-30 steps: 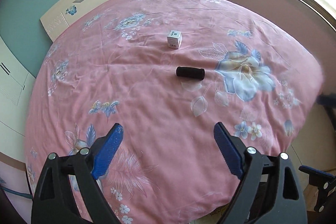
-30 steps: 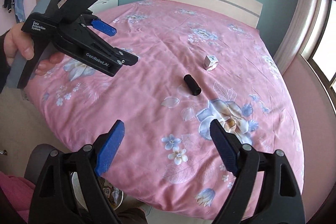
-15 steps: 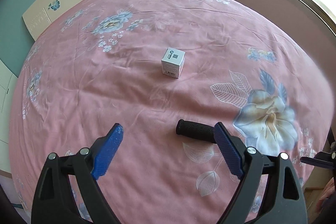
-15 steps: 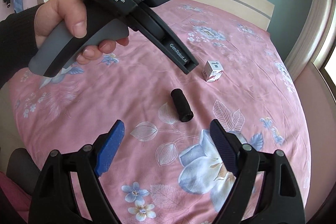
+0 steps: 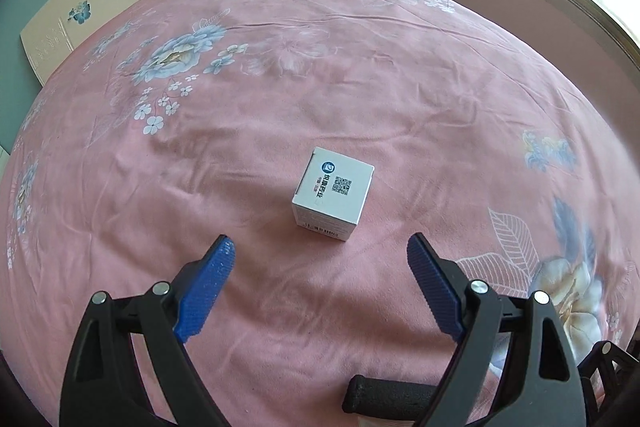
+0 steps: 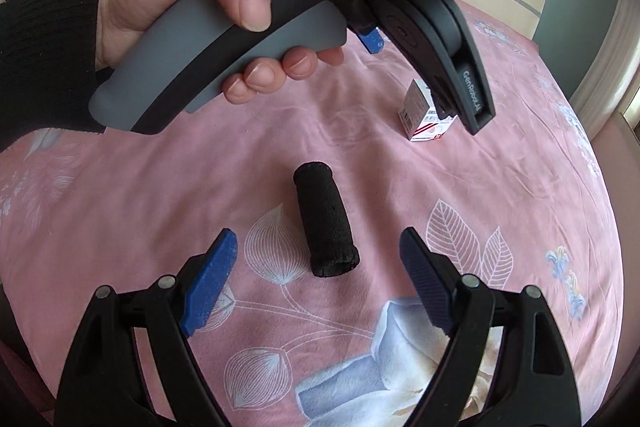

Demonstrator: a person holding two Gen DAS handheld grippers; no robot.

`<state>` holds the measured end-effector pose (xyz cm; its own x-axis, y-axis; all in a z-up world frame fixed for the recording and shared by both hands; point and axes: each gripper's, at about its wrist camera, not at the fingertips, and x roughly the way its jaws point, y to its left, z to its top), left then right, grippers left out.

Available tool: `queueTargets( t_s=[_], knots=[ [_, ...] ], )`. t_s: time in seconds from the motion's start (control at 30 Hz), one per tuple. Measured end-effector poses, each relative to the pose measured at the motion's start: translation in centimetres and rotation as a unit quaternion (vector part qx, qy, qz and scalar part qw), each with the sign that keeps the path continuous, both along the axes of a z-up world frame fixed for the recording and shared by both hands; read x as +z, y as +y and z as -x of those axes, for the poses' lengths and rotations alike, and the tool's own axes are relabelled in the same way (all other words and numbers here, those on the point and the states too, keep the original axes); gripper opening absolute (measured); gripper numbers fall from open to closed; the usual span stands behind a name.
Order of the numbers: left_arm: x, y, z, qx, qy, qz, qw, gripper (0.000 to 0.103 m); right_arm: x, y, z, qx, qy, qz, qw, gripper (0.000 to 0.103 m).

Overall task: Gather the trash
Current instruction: 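Move both open tools toward the black foam tube and white box, then grasp the white box with the left tool while the right tool grasps the black foam tube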

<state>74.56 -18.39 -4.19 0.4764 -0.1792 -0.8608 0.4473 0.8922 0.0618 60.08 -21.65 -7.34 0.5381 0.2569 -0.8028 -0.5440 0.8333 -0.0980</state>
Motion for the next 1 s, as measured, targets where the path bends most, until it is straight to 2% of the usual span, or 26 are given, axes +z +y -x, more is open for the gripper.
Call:
queueTargets(
  t_s=[0.17,0.27,0.33,0.37,0.4,0.47,0.53,0.57,0.6,0.8,1.0],
  knots=[
    [-2.4,-1.8,-2.0,-0.013,-0.009,-0.020,0.9997,0.090,-2.3,0.2,-2.7,0.001,0.012,0.001,1.000,0.082],
    [-3.8,-2.3,-3.1,-0.005,-0.010,-0.029,0.9995,0.090,-3.6,0.2,-4.0,-0.007,0.018,0.003,1.000,0.082],
    [-4.6,-2.3,-3.8,0.004,-0.010,-0.033,0.9994,0.089,-4.4,0.3,-4.7,-0.010,0.028,0.003,1.000,0.073],
    [-4.9,-2.2,-4.1,0.009,-0.012,-0.033,0.9993,0.085,-4.9,0.3,-5.0,-0.009,0.040,0.003,0.999,0.057],
    [-5.1,-2.0,-4.3,0.013,-0.009,-0.030,0.9994,0.081,-5.4,0.4,-5.2,-0.006,0.055,-0.003,0.998,0.050],
    [-5.7,-1.9,-4.8,0.020,0.007,-0.026,0.9994,0.060,-5.8,0.5,-5.2,-0.006,0.054,-0.006,0.999,0.048],
    [-6.0,-1.9,-5.0,0.024,0.014,-0.027,0.9992,0.045,-5.8,0.7,-5.1,-0.006,0.056,-0.009,0.998,0.040],
    [-6.1,-2.0,-5.0,0.027,0.011,-0.033,0.9990,0.045,-5.7,0.7,-5.1,-0.009,0.057,-0.012,0.998,0.036],
    [-5.9,-2.1,-4.8,0.028,0.004,-0.037,0.9989,0.045,-5.6,0.8,-5.0,-0.013,0.057,-0.011,0.998,0.033],
    [-3.5,-1.2,-2.9,0.037,-0.008,-0.020,0.9991,0.045,-4.7,0.6,-4.2,-0.030,0.055,-0.012,0.998,0.033],
    [1.0,1.5,1.8,0.052,-0.018,-0.006,0.9985,0.045,-1.4,0.4,-1.9,-0.050,0.052,-0.022,0.997,0.033]
  ],
)
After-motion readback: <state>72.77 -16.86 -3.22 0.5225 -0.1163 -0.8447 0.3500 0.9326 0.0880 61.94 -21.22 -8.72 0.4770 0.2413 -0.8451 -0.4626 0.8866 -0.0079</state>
